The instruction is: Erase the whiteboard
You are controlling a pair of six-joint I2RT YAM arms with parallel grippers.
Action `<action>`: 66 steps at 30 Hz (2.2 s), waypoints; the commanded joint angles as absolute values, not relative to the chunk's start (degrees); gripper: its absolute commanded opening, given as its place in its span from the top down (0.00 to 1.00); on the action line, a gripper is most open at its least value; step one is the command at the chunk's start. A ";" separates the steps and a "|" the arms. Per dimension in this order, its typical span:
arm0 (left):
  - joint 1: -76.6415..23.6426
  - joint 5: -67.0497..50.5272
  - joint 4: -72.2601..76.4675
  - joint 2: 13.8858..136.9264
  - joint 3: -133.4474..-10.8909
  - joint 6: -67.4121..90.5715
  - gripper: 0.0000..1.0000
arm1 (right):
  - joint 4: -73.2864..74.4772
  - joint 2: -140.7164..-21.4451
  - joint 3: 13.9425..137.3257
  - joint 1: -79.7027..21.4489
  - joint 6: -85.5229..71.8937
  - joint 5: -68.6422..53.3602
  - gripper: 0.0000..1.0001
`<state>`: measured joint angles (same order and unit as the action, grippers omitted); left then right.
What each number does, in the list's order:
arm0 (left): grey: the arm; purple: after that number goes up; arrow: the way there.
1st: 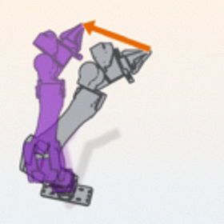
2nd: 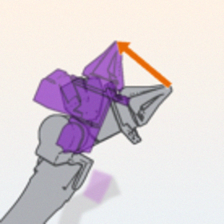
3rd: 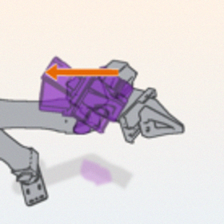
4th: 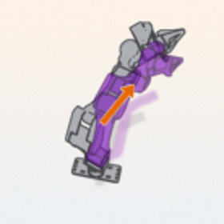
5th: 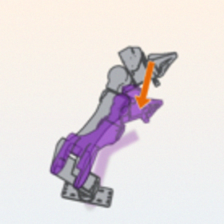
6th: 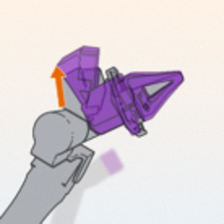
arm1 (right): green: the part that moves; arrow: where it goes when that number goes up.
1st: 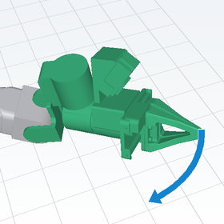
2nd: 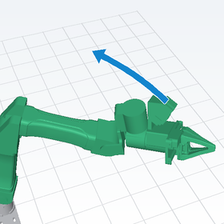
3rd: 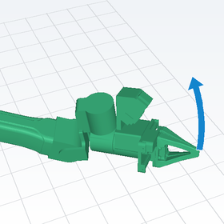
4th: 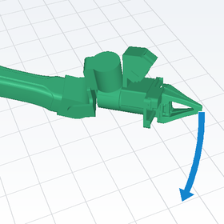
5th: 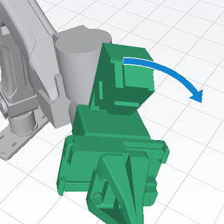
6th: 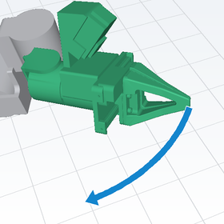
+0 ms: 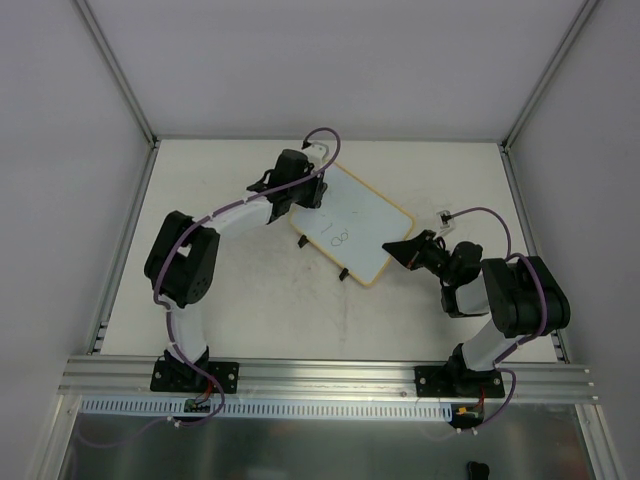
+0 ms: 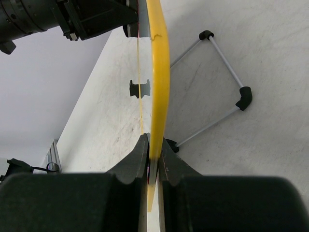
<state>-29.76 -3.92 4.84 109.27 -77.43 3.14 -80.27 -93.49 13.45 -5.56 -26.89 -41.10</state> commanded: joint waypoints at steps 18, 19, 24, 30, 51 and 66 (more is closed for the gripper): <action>-49.82 -3.53 -5.44 115.22 -81.65 0.62 1.00 | -87.72 -94.31 12.57 -5.98 -18.46 -38.67 1.00; -51.92 -2.38 -6.06 115.75 -82.78 0.53 1.00 | -87.71 -94.31 12.57 -5.89 -18.46 -38.76 1.00; -54.75 -1.32 -7.91 117.94 -85.34 -0.97 1.00 | -87.71 -94.31 12.66 -5.89 -18.46 -38.85 1.00; -54.58 -0.79 -8.00 119.35 -84.99 -1.14 1.00 | -87.71 -94.22 12.57 -5.89 -18.46 -38.85 1.00; -28.85 -6.15 -10.89 118.03 -88.77 2.71 1.00 | -87.71 -94.04 12.57 -5.89 -18.46 -39.20 1.00; -23.20 -4.31 -16.26 120.50 -91.67 4.74 1.00 | -87.71 -94.22 12.66 -5.89 -18.63 -39.29 1.00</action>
<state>-25.04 -12.99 -13.43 116.18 -91.74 5.74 -80.38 -93.47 13.41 -5.78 -27.00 -40.10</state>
